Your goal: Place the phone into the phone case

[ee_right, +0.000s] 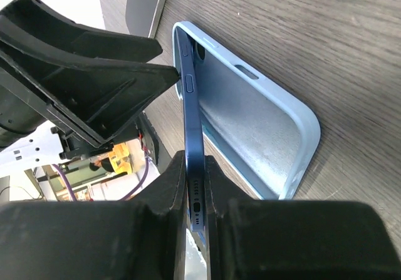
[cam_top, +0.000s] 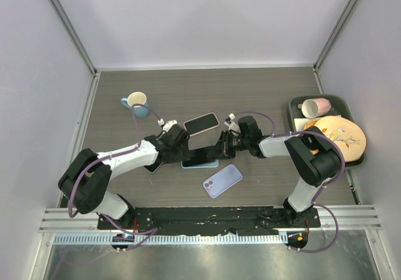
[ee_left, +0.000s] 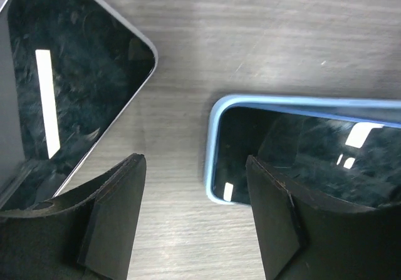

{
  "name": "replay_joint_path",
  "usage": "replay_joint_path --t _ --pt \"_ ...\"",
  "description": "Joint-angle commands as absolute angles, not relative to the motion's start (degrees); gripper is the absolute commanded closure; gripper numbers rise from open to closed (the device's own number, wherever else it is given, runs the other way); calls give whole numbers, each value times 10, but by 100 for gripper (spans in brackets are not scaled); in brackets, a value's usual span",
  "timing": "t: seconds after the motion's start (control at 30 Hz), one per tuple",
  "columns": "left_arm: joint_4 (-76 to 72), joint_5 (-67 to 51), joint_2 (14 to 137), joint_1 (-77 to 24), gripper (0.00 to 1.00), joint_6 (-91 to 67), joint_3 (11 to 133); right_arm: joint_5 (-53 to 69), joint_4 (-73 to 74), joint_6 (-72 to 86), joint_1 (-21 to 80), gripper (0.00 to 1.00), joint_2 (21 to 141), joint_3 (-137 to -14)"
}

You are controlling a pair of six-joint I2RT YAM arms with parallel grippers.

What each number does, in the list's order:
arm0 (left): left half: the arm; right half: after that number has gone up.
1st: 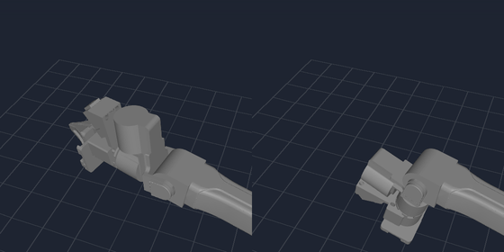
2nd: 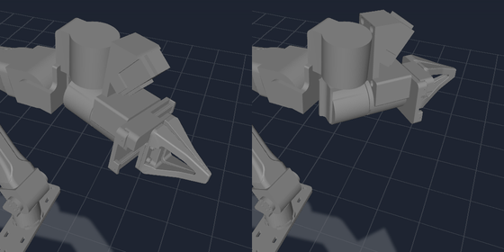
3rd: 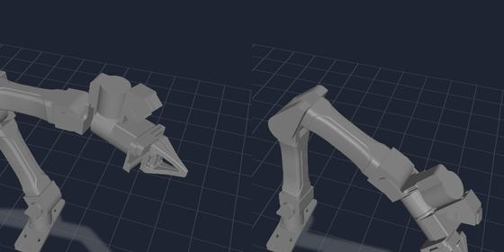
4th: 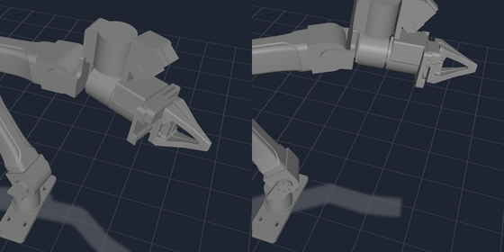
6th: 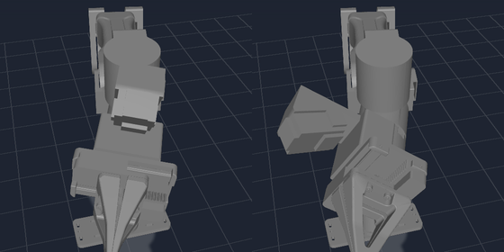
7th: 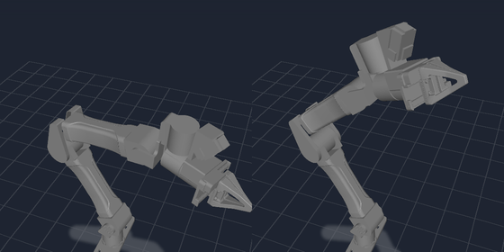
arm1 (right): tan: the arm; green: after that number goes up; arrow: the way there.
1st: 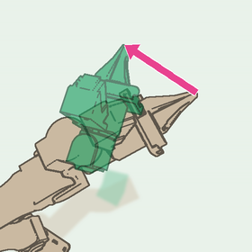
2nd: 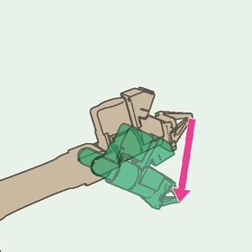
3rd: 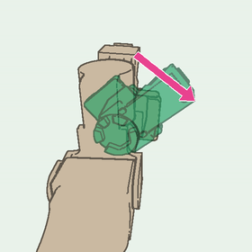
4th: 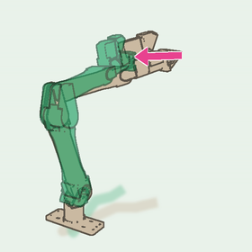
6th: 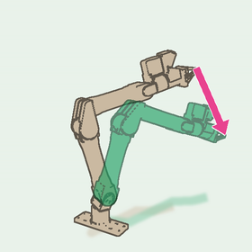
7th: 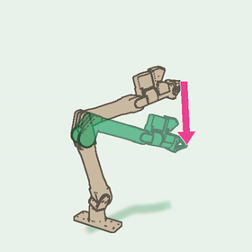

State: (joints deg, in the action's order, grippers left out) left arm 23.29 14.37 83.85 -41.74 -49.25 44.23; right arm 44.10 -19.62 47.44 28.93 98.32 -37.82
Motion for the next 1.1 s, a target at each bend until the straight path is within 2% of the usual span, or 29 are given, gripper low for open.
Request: replay_joint_path --t 0.0,0.27,0.37,0.4,0.5,0.6,0.8,1.07 --pt "203 137 873 -414 31 -482 469 387 -117 444 300 98 1017 -373" --pt "187 114 898 -414 35 -481 474 332 -9 358 304 88 1022 -409" --pt "190 109 902 -414 37 -481 477 295 29 335 309 73 1015 -417" --pt "189 109 902 -415 38 -482 477 280 41 325 312 65 1014 -423" --pt "185 102 903 -415 39 -480 480 254 87 293 325 52 1012 -442" --pt "192 97 909 -414 39 -480 484 235 103 281 341 45 1013 -451" --pt "198 98 903 -415 41 -480 480 178 136 273 375 38 1005 -475" --pt "209 93 893 -415 41 -480 486 68 218 254 428 37 1019 -540"
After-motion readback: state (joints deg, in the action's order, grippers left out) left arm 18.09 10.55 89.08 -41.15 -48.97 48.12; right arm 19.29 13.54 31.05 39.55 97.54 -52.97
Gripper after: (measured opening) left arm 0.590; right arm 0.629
